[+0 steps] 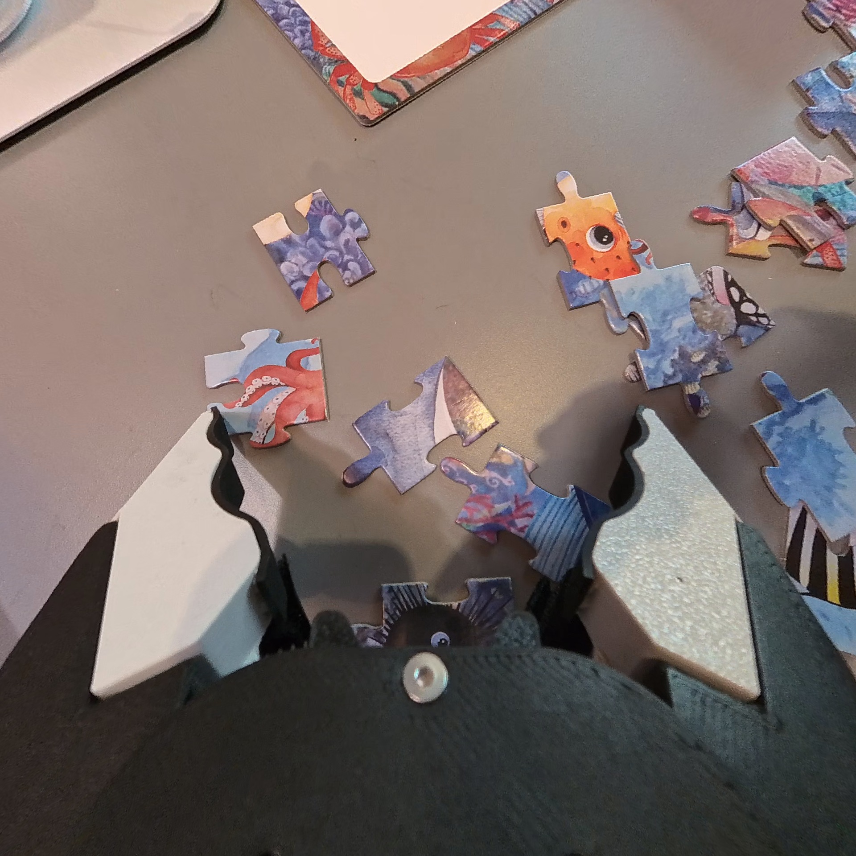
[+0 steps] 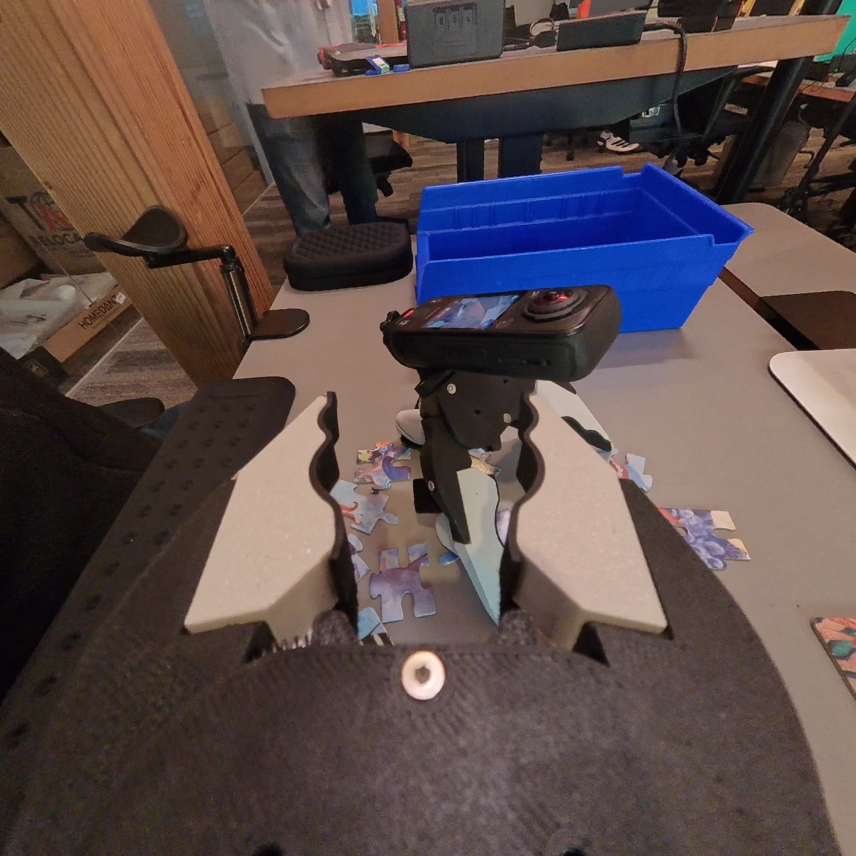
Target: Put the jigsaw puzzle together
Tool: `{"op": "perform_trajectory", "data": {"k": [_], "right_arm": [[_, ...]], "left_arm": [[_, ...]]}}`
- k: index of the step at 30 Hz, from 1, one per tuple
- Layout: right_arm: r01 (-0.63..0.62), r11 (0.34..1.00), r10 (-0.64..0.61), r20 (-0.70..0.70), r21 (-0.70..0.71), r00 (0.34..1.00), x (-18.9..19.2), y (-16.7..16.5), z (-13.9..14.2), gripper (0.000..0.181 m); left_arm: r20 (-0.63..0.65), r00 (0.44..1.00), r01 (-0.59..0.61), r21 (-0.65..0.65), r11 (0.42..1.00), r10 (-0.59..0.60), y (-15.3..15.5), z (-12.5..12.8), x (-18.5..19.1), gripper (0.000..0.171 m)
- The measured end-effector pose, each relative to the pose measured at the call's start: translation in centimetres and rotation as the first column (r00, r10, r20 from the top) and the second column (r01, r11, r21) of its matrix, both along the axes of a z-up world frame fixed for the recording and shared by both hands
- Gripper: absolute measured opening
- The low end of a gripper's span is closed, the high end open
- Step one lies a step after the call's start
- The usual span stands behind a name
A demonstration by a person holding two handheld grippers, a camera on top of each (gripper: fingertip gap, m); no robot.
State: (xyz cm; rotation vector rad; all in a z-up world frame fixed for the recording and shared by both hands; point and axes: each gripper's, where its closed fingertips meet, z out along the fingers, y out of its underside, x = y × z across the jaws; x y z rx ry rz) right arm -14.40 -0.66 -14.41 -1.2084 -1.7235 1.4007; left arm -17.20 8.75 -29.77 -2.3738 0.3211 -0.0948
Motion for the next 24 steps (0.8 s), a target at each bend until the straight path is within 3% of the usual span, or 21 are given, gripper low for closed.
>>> {"op": "perform_trajectory", "data": {"k": [11, 24], "right_arm": [[0.006, 0.999, -0.007, 0.028, 0.037, 1.000, -0.6, 0.0, -1.1, 0.077], [0.036, 0.981, -0.037, 0.003, 0.193, 0.999, -0.2, 0.0, 0.8, 0.077]], "left_arm": [[0.000, 1.000, 0.000, 0.000, 1.000, 0.000, 0.0, 0.0, 0.0, 0.159], [0.000, 1.000, 0.000, 0.000, 1.000, 0.000, 0.0, 0.0, 0.0, 0.159]]}}
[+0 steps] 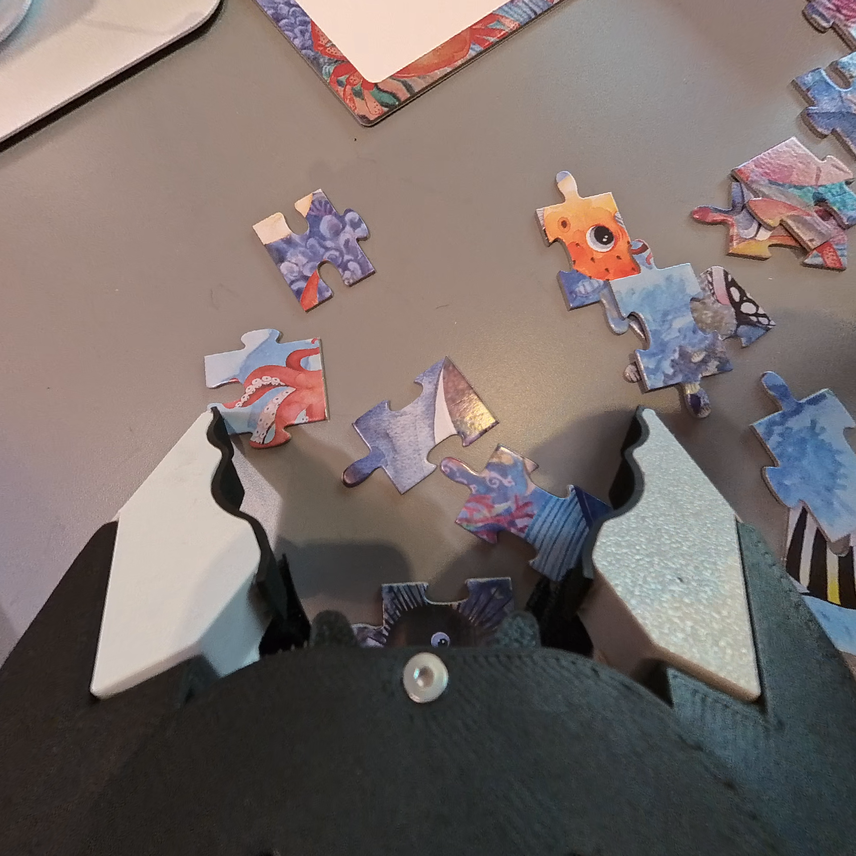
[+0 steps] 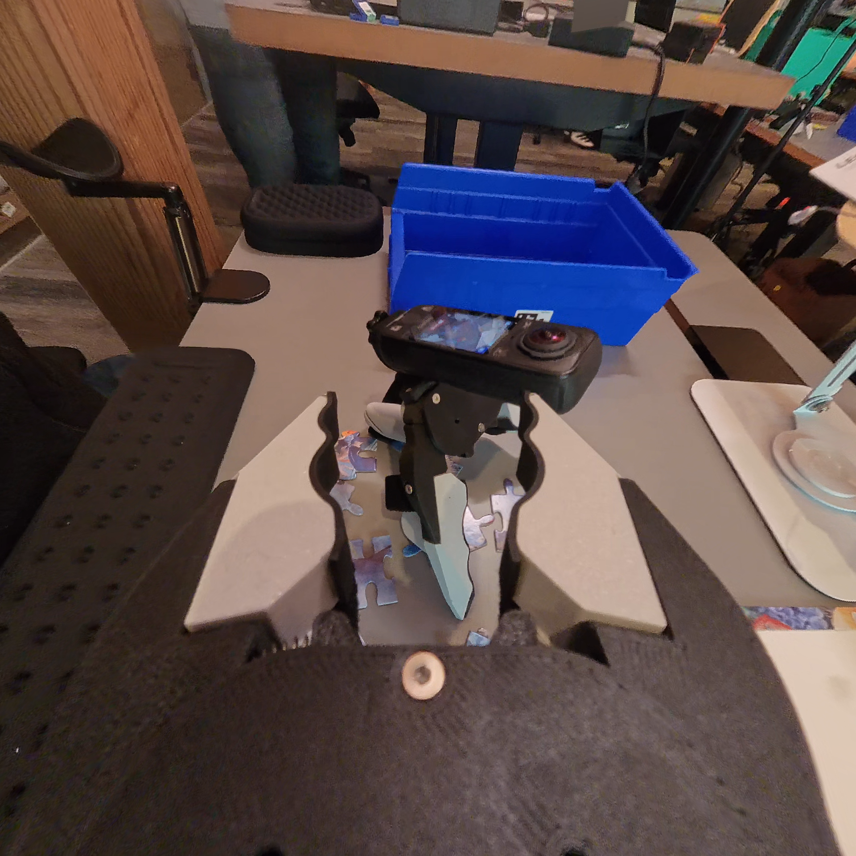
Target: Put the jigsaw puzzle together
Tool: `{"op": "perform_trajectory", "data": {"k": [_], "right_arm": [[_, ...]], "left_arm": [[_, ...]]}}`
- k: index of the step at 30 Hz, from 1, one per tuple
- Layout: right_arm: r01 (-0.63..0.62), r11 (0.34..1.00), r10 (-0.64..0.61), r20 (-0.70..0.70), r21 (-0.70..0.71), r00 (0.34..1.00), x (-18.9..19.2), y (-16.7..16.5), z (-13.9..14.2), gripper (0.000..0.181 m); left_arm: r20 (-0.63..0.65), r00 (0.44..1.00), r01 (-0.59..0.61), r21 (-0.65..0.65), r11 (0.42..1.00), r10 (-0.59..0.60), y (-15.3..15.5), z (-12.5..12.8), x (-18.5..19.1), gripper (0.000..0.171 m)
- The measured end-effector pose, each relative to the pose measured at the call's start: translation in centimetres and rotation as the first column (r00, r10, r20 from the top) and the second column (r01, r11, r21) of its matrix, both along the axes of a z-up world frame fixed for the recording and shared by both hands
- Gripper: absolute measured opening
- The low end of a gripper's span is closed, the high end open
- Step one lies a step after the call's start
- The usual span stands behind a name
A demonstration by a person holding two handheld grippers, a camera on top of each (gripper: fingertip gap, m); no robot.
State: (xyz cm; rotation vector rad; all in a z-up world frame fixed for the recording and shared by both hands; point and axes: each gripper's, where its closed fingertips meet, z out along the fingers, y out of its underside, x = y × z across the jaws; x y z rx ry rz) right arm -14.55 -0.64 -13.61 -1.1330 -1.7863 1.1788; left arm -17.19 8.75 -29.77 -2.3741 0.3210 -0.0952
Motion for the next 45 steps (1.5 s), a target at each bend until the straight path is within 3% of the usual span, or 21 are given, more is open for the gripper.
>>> {"op": "perform_trajectory", "data": {"k": [6, 13, 31, 45], "right_arm": [[0.020, 1.000, -0.019, -0.048, 0.017, 0.999, 0.2, -0.6, 2.1, 0.076], [0.009, 1.000, -0.009, -0.019, 0.006, 1.000, -0.2, -1.0, 0.7, 0.077], [-0.007, 0.993, 0.003, -0.030, -0.118, 1.000, 0.1, 0.1, 0.4, 0.075], [-0.022, 0.991, 0.019, -0.024, -0.135, 1.000, 0.1, -0.2, 0.1, 0.076]], "left_arm": [[0.000, 1.000, 0.000, 0.000, 1.000, 0.000, 0.0, 0.0, 0.0, 0.159], [0.000, 1.000, 0.000, 0.000, 1.000, 0.000, 0.0, 0.0, 0.0, 0.159], [0.000, 1.000, 0.000, 0.000, 1.000, 0.000, 0.0, 0.0, 0.0, 0.159], [0.000, 1.000, 0.000, 0.000, 1.000, 0.000, 0.0, 0.0, 0.0, 0.159]]}}
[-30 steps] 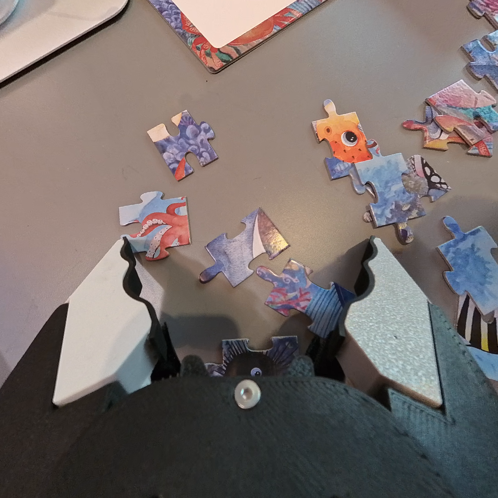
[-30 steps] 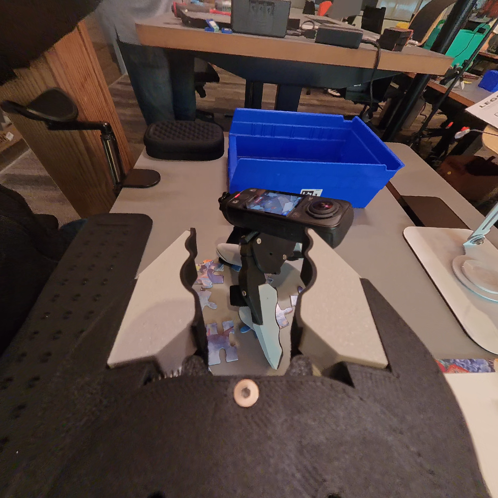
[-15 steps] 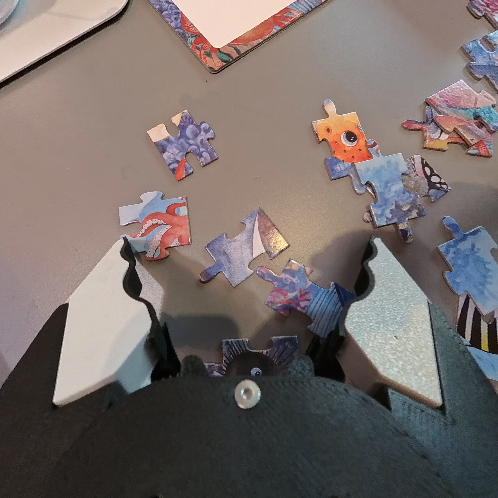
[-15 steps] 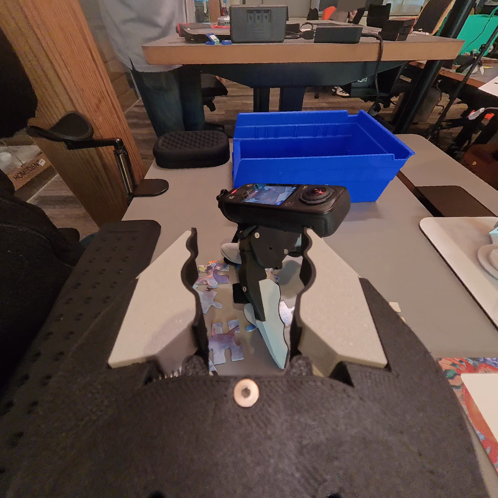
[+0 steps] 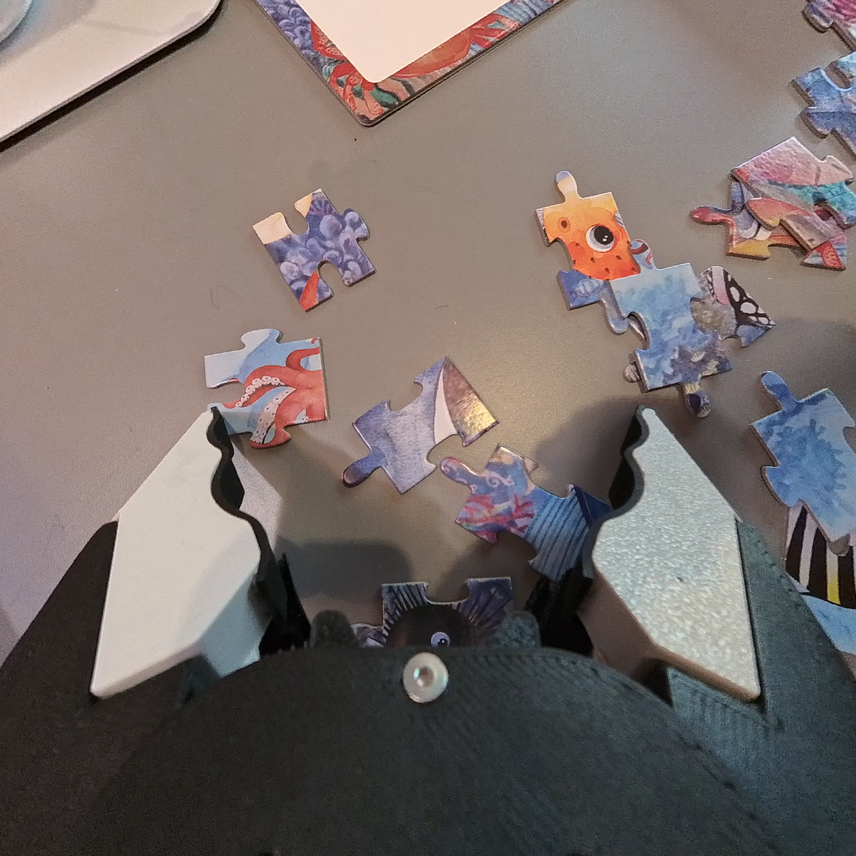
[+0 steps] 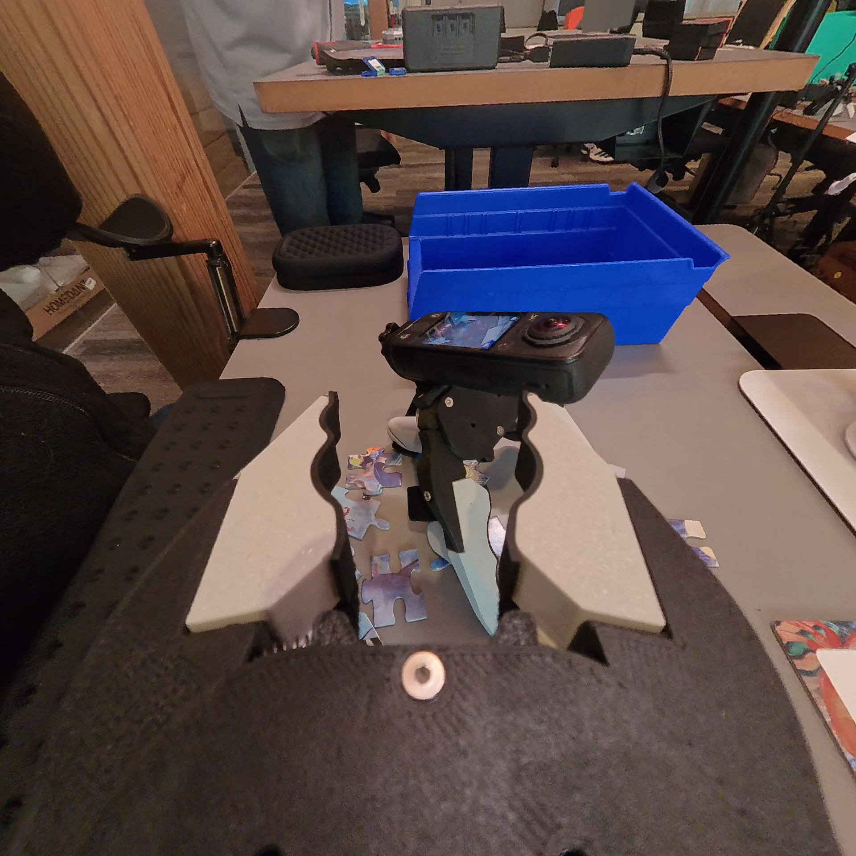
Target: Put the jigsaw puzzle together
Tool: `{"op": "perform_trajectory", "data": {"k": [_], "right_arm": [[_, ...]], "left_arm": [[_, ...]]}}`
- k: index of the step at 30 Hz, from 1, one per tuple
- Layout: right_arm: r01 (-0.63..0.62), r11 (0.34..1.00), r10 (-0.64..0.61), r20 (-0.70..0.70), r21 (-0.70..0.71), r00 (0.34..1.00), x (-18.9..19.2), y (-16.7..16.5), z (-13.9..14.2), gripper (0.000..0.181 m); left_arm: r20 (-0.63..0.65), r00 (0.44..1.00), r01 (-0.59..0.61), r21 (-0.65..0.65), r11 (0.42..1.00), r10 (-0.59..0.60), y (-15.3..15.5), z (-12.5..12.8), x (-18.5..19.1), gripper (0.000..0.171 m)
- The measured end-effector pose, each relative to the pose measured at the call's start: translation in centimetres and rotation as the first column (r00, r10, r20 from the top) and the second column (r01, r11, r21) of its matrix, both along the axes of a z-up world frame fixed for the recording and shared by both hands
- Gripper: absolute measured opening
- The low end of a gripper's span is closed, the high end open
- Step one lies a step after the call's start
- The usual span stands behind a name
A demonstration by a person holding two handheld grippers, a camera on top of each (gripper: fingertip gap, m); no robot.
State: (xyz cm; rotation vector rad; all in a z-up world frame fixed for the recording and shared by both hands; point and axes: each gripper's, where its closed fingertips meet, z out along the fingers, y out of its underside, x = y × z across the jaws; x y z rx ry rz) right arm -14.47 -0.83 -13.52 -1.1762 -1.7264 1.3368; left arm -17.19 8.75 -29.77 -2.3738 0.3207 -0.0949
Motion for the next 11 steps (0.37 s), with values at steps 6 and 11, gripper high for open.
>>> {"op": "perform_trajectory", "data": {"k": [6, 11], "right_arm": [[0.001, 1.000, -0.001, 0.001, -0.027, 1.000, -0.02, 0.38, -0.15, 0.075], [0.001, 0.998, -0.001, 0.004, -0.057, 1.000, -0.07, 0.70, -0.42, 0.075]], "left_arm": [[0.000, 1.000, 0.000, 0.000, 1.000, 0.000, 0.00, 0.00, 0.00, 0.159], [0.000, 1.000, 0.000, 0.000, 1.000, 0.000, 0.00, 0.00, 0.00, 0.159]]}}
